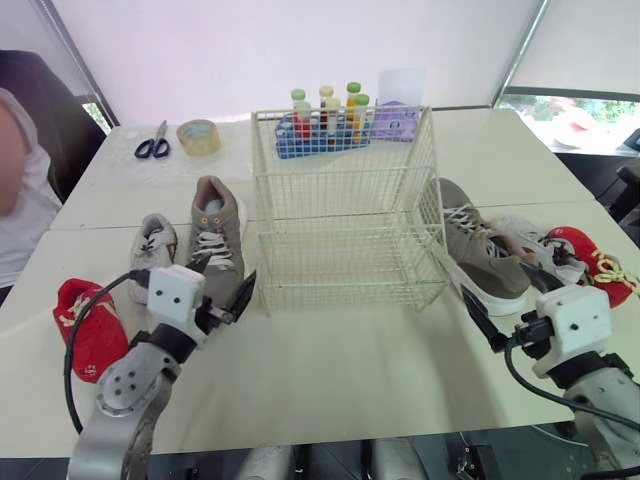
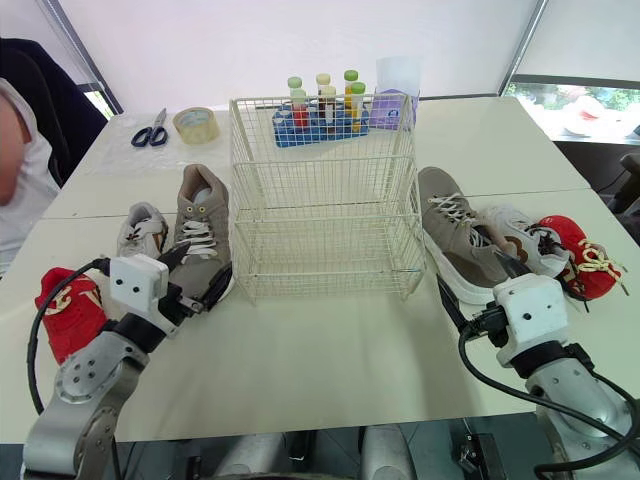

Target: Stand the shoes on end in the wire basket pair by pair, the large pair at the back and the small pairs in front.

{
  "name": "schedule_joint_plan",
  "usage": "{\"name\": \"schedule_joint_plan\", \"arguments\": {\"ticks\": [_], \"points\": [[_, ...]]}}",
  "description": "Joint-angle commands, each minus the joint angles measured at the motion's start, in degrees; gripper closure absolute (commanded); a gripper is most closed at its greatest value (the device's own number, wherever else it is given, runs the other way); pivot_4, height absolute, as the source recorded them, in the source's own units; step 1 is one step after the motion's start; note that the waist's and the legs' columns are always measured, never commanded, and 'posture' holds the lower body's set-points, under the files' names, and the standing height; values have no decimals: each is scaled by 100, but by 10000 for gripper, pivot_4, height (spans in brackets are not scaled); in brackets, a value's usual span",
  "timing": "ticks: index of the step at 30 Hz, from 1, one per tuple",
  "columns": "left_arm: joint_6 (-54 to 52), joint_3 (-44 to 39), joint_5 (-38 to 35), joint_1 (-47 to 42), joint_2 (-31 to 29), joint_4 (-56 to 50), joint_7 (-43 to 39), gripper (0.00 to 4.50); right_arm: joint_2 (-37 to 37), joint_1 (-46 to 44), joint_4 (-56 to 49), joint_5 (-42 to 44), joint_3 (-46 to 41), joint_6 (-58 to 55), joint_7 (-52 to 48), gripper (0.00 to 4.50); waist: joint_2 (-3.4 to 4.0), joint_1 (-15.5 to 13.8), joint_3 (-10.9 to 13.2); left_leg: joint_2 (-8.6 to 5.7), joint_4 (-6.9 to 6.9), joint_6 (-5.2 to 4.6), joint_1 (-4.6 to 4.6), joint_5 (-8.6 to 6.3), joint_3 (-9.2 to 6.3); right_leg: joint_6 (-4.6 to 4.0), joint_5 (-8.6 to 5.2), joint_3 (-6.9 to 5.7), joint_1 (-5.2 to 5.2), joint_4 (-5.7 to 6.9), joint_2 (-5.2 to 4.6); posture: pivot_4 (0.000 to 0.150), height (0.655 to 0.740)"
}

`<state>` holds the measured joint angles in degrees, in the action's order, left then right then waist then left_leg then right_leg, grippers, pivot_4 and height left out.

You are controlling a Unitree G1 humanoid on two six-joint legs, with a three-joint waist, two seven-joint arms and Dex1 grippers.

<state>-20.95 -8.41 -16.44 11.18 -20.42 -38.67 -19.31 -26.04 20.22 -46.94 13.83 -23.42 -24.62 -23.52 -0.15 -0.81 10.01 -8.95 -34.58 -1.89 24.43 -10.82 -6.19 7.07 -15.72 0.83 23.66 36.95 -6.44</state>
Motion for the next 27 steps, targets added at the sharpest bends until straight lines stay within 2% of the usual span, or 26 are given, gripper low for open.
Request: {"name": "schedule_joint_plan", "arguments": {"ticks": [1, 7, 15, 20, 23, 25, 27], "points": [[38, -292, -170, 87, -147, -295, -126, 3428, -143, -7, -177, 109, -213, 124, -127, 0, 0, 1, 0, 0, 1, 0, 0, 0, 0, -1, -1, 0, 0, 0, 0, 1500, 7400], [15, -284, -371, 31, -114, -307, -141, 3428, -226, -57, -117, 235, -316, 84, -210, 0, -3, -4, 1, 0, 5, 0, 0, 0, 0, -4, -3, -2, 0, -4, -3, 1500, 7400], [136, -276, -285, -171, -118, -160, -73, 3428, -120, -39, -91, 277, -376, 15, -30, 0, -2, -4, 1, 0, 29, 0, -2, 0, 0, -4, -1, -6, 0, -32, -3, 1500, 7400], [179, -564, -479, -535, -363, -5, -306, 3428, -164, -171, 22, 302, -409, 33, 16, 0, -3, -4, 1, 0, 29, 0, -3, 0, -1, -1, 1, -10, 0, -34, -2, 1500, 7400], [-45, -951, -1203, -1075, -1016, 148, -1064, 3428, -399, -481, 279, 449, -653, -73, -62, 0, -7, -4, 3, 0, 29, 0, -6, 1, -2, -2, 1, -11, -2, -32, 0, 1500, 7400], [-356, -1140, -1903, -1563, -1664, 414, -1819, 3428, -566, -668, 493, 634, -850, -255, -131, 0, -5, -6, 4, 0, 28, 1, -7, 1, -7, -6, 4, -14, 1, -28, 3, 1500, 7400], [-1197, -1157, -2820, -2340, -2368, 872, -2427, 3428, -631, -792, 742, 774, -983, -437, -121, 0, -9, -17, 3, 0, 28, 1, -11, 1, -10, -7, 4, -17, 2, -32, 4, 1500, 7400]]}}
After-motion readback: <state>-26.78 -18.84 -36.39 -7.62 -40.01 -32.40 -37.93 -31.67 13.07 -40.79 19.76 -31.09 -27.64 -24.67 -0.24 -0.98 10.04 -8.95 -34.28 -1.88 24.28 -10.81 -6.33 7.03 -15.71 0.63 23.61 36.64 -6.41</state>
